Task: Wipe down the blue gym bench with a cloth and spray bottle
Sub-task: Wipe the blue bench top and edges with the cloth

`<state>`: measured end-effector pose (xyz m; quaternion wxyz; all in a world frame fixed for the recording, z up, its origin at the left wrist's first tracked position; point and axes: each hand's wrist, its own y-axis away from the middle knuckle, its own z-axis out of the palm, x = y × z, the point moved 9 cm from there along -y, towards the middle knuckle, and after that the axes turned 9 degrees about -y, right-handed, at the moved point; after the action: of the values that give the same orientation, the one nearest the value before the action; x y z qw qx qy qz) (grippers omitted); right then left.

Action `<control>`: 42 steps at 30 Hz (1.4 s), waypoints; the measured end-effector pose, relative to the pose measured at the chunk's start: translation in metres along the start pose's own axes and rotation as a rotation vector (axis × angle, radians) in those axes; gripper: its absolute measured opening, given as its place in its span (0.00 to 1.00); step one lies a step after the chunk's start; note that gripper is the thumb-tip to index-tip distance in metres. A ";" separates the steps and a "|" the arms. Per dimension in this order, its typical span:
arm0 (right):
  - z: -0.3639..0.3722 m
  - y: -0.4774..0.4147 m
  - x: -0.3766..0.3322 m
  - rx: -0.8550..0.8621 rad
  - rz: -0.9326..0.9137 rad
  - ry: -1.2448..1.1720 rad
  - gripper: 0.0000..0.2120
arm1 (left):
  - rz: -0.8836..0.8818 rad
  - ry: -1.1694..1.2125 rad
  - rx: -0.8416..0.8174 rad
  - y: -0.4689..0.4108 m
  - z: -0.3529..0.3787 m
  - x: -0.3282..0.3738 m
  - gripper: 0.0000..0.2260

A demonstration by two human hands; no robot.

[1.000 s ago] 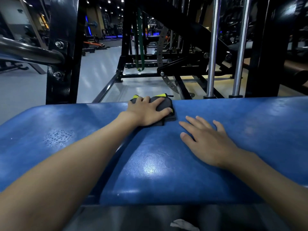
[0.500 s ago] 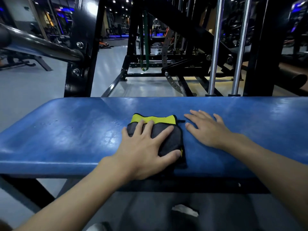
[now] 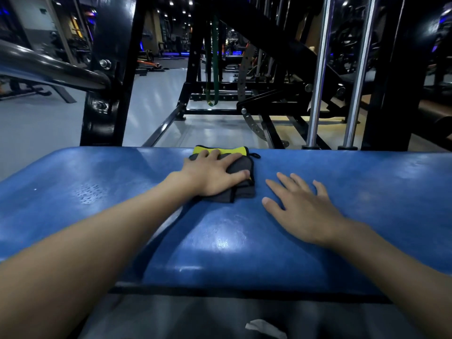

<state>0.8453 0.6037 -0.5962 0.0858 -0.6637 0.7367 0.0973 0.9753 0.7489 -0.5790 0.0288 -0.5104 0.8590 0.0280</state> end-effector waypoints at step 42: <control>-0.001 -0.002 -0.006 0.008 0.023 -0.022 0.29 | -0.026 0.011 -0.014 -0.044 -0.001 -0.030 0.31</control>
<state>0.8482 0.6087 -0.5934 0.0955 -0.6538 0.7435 0.1028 1.0286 0.7540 -0.5767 0.0208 -0.5218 0.8523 0.0310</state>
